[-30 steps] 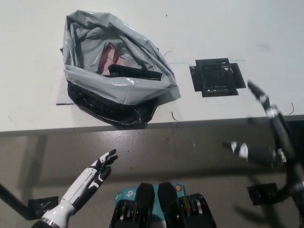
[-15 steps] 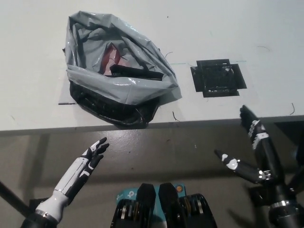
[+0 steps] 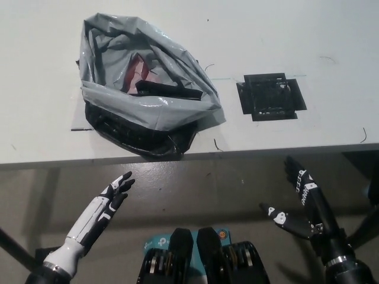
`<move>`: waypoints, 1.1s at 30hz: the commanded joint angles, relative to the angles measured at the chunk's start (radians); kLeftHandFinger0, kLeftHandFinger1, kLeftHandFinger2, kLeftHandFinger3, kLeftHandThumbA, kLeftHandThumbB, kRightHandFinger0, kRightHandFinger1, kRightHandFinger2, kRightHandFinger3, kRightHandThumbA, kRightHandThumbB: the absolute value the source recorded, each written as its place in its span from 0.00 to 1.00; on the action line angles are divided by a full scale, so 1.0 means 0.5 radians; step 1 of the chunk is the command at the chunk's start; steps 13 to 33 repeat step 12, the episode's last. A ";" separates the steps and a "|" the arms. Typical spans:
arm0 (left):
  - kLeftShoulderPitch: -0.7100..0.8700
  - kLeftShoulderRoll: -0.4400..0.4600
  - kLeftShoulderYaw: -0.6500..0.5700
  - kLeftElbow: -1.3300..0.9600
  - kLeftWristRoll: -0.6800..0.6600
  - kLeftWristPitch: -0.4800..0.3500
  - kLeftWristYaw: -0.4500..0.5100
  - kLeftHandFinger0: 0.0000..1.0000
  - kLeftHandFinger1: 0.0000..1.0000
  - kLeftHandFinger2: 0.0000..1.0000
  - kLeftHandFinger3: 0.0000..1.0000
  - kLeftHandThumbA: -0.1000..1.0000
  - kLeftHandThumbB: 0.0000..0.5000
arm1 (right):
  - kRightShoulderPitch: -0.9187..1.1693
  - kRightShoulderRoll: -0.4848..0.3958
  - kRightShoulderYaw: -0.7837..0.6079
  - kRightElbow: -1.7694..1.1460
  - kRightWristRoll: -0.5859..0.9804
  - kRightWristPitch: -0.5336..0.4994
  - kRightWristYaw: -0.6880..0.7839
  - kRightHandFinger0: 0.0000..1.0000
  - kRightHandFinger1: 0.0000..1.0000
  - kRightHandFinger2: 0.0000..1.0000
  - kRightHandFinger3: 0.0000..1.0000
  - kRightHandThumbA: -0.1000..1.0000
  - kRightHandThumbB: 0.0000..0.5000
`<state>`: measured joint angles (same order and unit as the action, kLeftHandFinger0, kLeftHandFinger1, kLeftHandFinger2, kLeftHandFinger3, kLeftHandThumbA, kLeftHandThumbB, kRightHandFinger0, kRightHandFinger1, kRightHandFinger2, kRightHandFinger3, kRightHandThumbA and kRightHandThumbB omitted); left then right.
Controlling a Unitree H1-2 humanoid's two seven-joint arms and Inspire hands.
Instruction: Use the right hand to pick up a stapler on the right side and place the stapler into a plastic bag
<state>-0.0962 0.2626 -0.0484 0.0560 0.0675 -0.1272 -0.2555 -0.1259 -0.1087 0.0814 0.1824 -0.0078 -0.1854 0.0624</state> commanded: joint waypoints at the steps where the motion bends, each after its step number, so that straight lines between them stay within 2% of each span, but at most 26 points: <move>1: -0.005 0.025 0.013 -0.045 -0.019 -0.004 0.009 1.00 1.00 1.00 1.00 1.00 0.43 | -0.040 -0.030 0.032 -0.032 -0.083 -0.067 0.032 1.00 1.00 1.00 1.00 0.80 0.30; 11: 0.009 0.023 0.009 -0.027 -0.010 -0.026 0.014 1.00 1.00 1.00 1.00 1.00 0.40 | -0.021 -0.044 0.055 -0.051 -0.102 -0.033 0.074 1.00 1.00 1.00 1.00 0.75 0.23; 33: 0.009 0.023 0.009 -0.027 -0.010 -0.026 0.014 1.00 1.00 1.00 1.00 1.00 0.40 | -0.021 -0.044 0.055 -0.051 -0.102 -0.033 0.074 1.00 1.00 1.00 1.00 0.75 0.23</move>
